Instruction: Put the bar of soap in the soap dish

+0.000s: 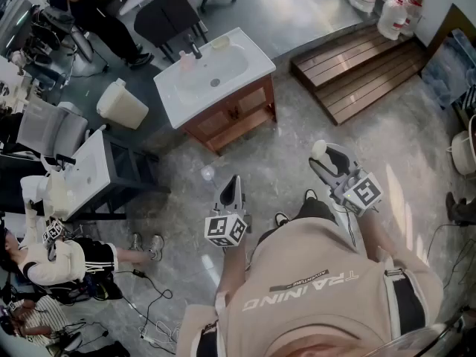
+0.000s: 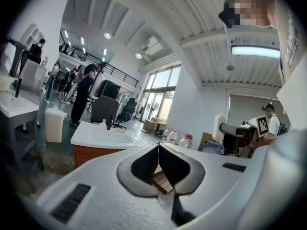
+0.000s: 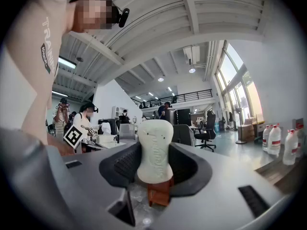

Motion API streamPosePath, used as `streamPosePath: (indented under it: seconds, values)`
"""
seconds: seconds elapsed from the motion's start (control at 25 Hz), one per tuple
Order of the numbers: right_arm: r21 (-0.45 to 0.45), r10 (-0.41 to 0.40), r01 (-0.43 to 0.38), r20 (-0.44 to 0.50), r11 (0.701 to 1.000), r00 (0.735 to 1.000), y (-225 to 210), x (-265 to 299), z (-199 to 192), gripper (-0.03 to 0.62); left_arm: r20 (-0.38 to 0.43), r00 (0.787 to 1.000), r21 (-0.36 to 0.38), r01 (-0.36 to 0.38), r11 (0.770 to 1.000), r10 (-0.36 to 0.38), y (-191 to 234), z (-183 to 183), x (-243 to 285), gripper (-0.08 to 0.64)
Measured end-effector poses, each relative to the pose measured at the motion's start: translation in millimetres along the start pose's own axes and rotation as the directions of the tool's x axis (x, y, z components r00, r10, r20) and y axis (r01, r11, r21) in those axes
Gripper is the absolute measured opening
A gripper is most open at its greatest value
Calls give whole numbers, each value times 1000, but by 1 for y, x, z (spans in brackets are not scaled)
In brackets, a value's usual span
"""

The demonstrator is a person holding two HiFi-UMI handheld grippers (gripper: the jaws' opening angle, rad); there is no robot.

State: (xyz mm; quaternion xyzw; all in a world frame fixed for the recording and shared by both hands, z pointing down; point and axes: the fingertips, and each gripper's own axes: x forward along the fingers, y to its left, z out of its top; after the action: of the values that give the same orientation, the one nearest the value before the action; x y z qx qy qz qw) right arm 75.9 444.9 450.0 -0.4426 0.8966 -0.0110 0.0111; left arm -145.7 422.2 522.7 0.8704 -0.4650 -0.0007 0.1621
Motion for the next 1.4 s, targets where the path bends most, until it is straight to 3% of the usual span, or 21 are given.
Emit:
streamPosePath:
  seconds: [0.4, 0.72, 1.24, 1.4]
  values:
    - [9, -41, 41, -19, 999, 999, -2, 4, -1, 175, -10, 1000, -9, 10, 1000, -10, 9, -3, 5, 11]
    - [54, -40, 41, -27, 998, 999, -15, 9, -6, 175, -63, 998, -29, 27, 999, -29, 7, -12, 26, 11]
    - [68, -31, 31, -2, 997, 1000, -114, 56, -4, 175, -86, 996, 64, 28, 998, -22, -1, 34, 126, 11]
    - [49, 16, -17, 13, 999, 1000, -142, 66, -15, 175, -61, 998, 77, -11, 997, 15, -2, 43, 149, 11]
